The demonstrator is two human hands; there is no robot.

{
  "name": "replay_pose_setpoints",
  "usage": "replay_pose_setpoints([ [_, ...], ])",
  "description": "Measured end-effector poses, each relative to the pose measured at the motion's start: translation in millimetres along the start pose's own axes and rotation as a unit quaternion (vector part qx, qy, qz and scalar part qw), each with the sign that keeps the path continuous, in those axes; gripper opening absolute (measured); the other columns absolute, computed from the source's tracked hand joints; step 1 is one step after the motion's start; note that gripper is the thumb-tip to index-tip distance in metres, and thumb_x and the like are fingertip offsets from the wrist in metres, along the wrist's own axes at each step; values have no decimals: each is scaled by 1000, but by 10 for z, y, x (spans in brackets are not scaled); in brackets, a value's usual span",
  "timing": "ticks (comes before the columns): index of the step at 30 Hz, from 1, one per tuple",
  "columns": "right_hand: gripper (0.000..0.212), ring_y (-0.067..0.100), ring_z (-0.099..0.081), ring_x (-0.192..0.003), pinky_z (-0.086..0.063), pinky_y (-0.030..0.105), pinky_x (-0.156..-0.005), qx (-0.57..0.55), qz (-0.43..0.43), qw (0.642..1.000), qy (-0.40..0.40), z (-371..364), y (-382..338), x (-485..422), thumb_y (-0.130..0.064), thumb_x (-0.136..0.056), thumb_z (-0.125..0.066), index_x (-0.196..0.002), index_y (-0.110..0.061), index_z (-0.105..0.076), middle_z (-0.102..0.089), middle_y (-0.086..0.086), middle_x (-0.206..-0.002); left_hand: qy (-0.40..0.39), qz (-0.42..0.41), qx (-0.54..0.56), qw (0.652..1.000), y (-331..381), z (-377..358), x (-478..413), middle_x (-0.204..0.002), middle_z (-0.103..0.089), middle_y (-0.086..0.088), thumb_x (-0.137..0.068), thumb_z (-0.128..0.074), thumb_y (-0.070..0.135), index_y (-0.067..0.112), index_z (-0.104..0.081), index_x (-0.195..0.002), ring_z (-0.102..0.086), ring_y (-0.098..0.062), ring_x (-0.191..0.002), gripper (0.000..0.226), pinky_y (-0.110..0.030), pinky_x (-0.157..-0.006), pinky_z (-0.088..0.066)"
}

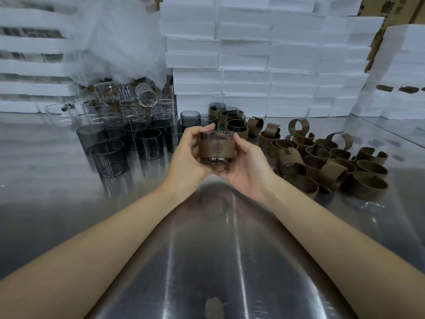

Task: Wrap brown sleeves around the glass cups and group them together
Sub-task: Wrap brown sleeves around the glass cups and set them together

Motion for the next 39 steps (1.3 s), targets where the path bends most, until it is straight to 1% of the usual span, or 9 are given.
replay_pose_setpoints([
  [6,36,35,-59,-120,-49,49,-99,11,3,1000,-15,-34,24,24,-30,-104,-37,-122,-8,-59,-61,20,-128,28,-19,-23,999,54,-16,4,-127,-59,14,-59,-82,-17,32,-51,-110,-60,-1,-113,77,-19,-89,-52],
  [9,37,32,-60,-111,-55,44,-89,126,80,989,5,-65,18,15,-9,-102,-33,-133,-13,-52,-55,21,-133,42,-21,-19,999,74,-12,1,-127,-57,12,-60,-78,-22,27,-50,-110,-60,2,-109,75,-20,-86,-53],
  [12,63,20,-61,-112,-59,33,-83,316,201,927,-6,-19,-19,40,17,-90,-39,-140,-20,-43,-50,8,-139,47,-16,-11,999,76,13,-7,-125,-56,10,-61,-78,-23,18,-48,-115,-61,4,-104,74,-19,-82,-54],
  [14,75,9,-61,-110,-56,27,-85,439,251,862,-21,22,-15,64,21,-84,-49,-145,-22,-39,-48,-1,-141,39,-11,-13,999,73,20,-7,-124,-56,10,-62,-79,-21,18,-49,-116,-61,5,-101,74,-16,-77,-53],
  [16,77,0,-62,-103,-55,20,-82,491,268,828,-18,42,-18,73,18,-82,-53,-146,-23,-39,-50,-3,-137,31,-5,-7,999,58,28,-10,-124,-56,8,-62,-78,-22,19,-49,-115,-62,7,-98,73,-14,-72,-53],
  [20,71,12,-60,-112,-53,13,-81,570,302,763,-36,60,-86,65,14,-83,-58,-144,-18,-42,-50,2,-142,17,-9,-37,999,37,83,-30,-132,-55,4,-63,-77,-22,21,-48,-110,-61,6,-100,70,-17,-75,-53],
  [23,64,11,-63,-105,-54,14,-83,576,298,760,-39,68,-112,77,14,-82,-57,-139,-14,-49,-56,-2,-129,8,-14,-66,998,43,97,-29,-133,-55,3,-65,-78,-19,26,-48,-110,-60,4,-103,71,-20,-81,-54],
  [31,60,9,-65,-98,-51,13,-79,569,300,764,-46,49,-141,108,16,-77,-52,-129,-12,-55,-62,-1,-113,7,11,-52,999,111,40,6,-122,-53,-5,-69,-72,-23,19,-48,-116,-60,10,-85,67,-13,-62,-52],
  [39,58,13,-68,-98,-52,17,-78,563,295,771,-49,78,-140,88,17,-77,-53,-128,-11,-56,-63,1,-113,9,10,-73,997,122,41,22,-119,-56,-3,-68,-75,-20,22,-50,-114,-61,8,-85,67,-11,-64,-51],
])
Point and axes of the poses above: each hand's wrist, its own x-axis away from the middle knuckle, its own z-axis out of the back of the hand, y = z × x, the point moved 1 cm from there along -x, towards the middle knuckle
